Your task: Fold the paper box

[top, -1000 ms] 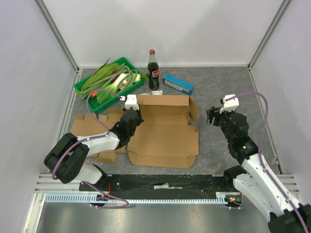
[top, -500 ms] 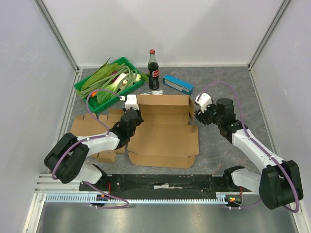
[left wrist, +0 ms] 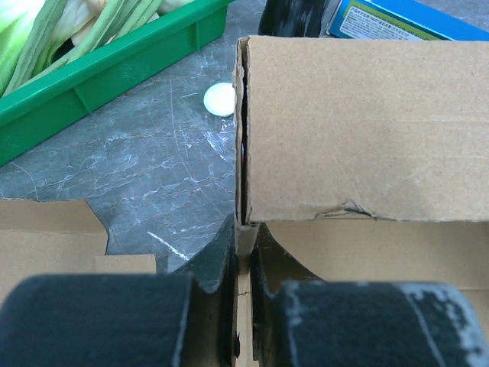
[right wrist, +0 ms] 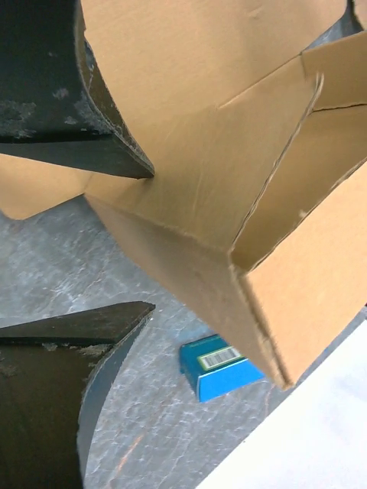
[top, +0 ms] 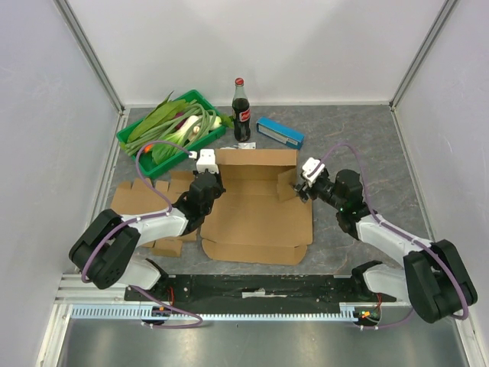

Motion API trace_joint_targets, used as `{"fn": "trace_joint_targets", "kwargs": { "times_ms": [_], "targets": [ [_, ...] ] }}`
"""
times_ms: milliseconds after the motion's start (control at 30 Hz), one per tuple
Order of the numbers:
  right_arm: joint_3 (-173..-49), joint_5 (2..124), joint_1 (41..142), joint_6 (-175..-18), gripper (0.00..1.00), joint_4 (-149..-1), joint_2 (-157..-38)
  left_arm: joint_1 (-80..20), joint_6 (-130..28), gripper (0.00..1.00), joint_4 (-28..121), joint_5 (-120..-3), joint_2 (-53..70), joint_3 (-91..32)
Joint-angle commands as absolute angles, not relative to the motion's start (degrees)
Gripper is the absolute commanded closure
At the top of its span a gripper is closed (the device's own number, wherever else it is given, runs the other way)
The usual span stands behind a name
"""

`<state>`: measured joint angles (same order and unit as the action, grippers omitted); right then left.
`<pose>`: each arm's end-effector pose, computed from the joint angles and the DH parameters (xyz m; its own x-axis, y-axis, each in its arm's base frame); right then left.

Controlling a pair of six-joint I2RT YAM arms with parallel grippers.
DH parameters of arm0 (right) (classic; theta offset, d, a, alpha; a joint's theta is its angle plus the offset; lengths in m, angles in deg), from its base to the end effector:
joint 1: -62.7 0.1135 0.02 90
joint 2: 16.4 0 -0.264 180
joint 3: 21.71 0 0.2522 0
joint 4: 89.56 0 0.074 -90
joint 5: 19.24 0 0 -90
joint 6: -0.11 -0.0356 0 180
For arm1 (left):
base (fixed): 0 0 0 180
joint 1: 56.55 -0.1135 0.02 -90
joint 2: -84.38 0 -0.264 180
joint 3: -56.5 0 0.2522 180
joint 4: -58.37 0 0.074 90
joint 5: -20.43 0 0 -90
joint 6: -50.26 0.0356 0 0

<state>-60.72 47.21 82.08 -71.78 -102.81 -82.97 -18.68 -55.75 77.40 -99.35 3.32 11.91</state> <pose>0.2235 0.0937 0.2127 -0.0135 -0.3068 -0.9517 -0.7087 0.6743 -0.2073 0.2334 -0.1591 0.1929 -0.2712 -0.0923 -0.9581 0.0873 0.9889 -0.1200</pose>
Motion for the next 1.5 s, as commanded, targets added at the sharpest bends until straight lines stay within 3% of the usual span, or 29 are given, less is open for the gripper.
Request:
{"fn": "trace_joint_targets", "kwargs": {
  "times_ms": [0, 300, 567, 800, 1167, 1300, 1367, 1433, 1467],
  "targets": [
    [-58.9, 51.3, 85.0, -73.5, 0.26, -121.5, -86.0, -18.1, -53.9, 0.98, 76.1, -98.5, 4.2, 13.1],
    [-58.4, 64.1, 90.3, -72.6, 0.32, -133.4, -96.2, -17.7, -52.9, 0.98, 76.9, -98.0, 5.3, 13.7],
    [-58.2, 76.1, 95.2, -72.9, 0.58, -136.5, -99.1, -17.4, -52.7, 0.98, 77.2, -98.0, 5.5, 13.9],
    [-64.1, 87.1, 98.8, -77.6, 0.5, -127.0, -102.1, -16.7, -52.8, 0.98, 77.3, -98.1, 5.9, 13.8],
    [-67.9, 103.9, 103.0, -84.1, 0.64, -125.0, -109.4, -15.9, -52.8, 0.98, 77.3, -98.7, 6.9, 13.9],
    [-69.0, 107.2, 105.1, -86.7, 0.77, -124.8, -110.8, -15.6, -53.4, 0.98, 77.3, -98.9, 7.0, 14.0],
    [-69.6, 113.9, 106.6, -87.1, 1.0, -126.8, -112.6, -15.3, -53.4, 0.98, 77.4, -99.1, 6.9, 13.9],
    [-72.8, 127.9, 110.1, -87.7, 1.0, -124.3, -115.5, -14.5, -53.4, 0.98, 77.4, -99.8, 6.8, 13.8],
    [-73.9, 129.4, 110.8, -88.1, 1.0, -122.8, -116.2, -14.4, -53.4, 0.98, 77.4, -100.3, 6.9, 13.8]
  ]
}}
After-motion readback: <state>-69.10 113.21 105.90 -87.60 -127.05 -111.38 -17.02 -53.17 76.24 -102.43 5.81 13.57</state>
